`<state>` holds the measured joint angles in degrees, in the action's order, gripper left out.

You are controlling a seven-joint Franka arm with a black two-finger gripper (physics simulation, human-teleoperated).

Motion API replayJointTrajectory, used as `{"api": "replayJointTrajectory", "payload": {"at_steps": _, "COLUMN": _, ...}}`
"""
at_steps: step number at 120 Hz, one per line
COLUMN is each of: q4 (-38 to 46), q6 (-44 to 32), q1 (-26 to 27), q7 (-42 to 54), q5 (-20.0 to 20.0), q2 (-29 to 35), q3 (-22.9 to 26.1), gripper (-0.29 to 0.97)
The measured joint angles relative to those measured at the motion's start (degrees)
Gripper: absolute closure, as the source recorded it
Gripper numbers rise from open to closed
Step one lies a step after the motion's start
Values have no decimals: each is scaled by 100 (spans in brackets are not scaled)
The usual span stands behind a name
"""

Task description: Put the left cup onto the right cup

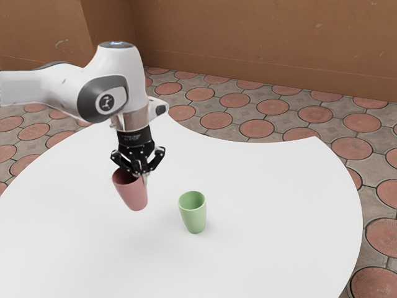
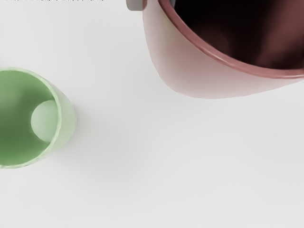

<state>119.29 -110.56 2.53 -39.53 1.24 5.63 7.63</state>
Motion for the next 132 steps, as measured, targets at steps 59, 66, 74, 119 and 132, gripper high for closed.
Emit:
{"api": "replayJointTrajectory", "payload": {"at_steps": 59, "q4": -454, "q6": -58, "q1": 66, "q7": 19, "q5": -2, "q2": -283, "q3": 203, "gripper": 78}}
{"api": "replayJointTrajectory", "payload": {"at_steps": 66, "q4": -511, "q6": -59, "q1": 76, "q7": 20, "q5": -2, "q2": -330, "q3": 226, "gripper": 78}}
{"api": "replayJointTrajectory", "payload": {"at_steps": 74, "q4": -626, "q6": -58, "q1": 95, "q7": 21, "q5": -10, "q2": -426, "q3": 240, "gripper": 78}}
{"api": "replayJointTrajectory", "payload": {"at_steps": 119, "q4": -1280, "q6": -10, "q1": 48, "q7": 27, "q5": -101, "q2": -983, "q3": 392, "gripper": 78}}
{"api": "replayJointTrajectory", "payload": {"at_steps": 132, "q4": -1439, "q6": 1, "q1": 19, "q7": 31, "q5": -167, "q2": -1149, "q3": 441, "gripper": 78}}
